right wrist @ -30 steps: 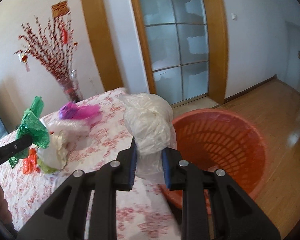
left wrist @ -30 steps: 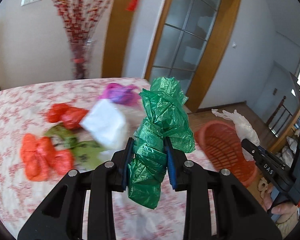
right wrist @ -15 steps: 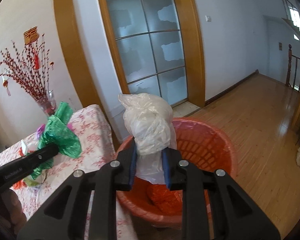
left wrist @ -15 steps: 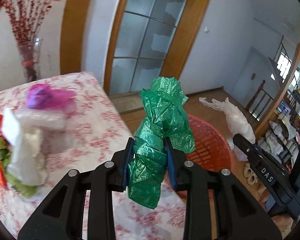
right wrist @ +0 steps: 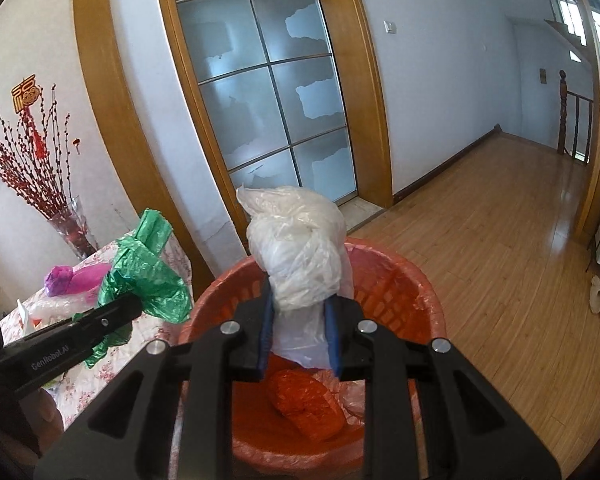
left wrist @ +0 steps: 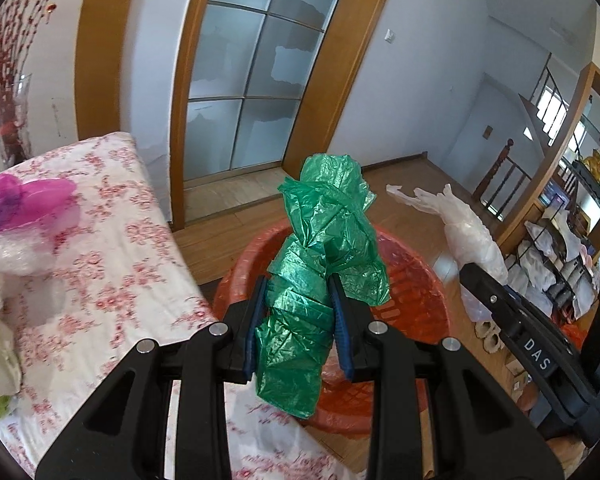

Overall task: Collect trash
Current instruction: 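Carry both bags to the orange wastebasket and open both tools to drop them, then return both tools to the remaining bags on the table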

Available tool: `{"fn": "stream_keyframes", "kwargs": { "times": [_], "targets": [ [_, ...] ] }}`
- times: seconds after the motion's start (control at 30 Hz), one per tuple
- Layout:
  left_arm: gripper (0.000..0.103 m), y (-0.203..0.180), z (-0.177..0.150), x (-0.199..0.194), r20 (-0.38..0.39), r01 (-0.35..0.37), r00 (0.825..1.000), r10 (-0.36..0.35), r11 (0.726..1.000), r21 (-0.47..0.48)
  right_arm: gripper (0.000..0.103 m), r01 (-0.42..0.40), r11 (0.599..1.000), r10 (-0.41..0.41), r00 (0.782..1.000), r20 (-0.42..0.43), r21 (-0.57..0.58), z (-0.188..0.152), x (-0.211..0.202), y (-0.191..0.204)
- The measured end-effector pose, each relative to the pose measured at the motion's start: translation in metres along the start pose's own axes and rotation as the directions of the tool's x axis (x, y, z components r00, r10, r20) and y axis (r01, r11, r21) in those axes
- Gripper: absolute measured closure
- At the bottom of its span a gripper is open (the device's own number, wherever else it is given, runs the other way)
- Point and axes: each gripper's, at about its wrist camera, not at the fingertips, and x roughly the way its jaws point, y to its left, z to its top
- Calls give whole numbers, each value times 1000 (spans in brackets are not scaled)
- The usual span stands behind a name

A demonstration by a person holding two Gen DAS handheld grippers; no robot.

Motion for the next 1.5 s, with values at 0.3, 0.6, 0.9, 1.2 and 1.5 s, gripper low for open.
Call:
{"fn": "stream_keyframes", "kwargs": {
  "times": [0.3, 0.6, 0.9, 1.2, 1.5],
  "targets": [
    [73, -14, -3, 27, -52, 18, 998, -18, 1000, 15, 80, -2, 999, 3, 1000, -16, 33, 3, 18, -17],
    [65, -20, -7, 46, -105, 17, 994, -14, 999, 29, 66, -15, 997, 17, 999, -31, 77, -1, 31, -30],
    [32, 9, -16, 27, -102, -80, 992, 79, 997, -8, 33, 34, 998, -33, 999, -25, 62, -9, 26, -36],
    [14, 41, -27, -28, -48, -236, 971, 235, 972, -17, 25, 52, 998, -53, 998, -22, -37, -15, 14, -5],
    [11, 93, -42, -93, -16, -363, 932, 363, 927, -94, 20, -25, 987, 17, 999, -49, -162, -26, 3, 67]
  ]
}}
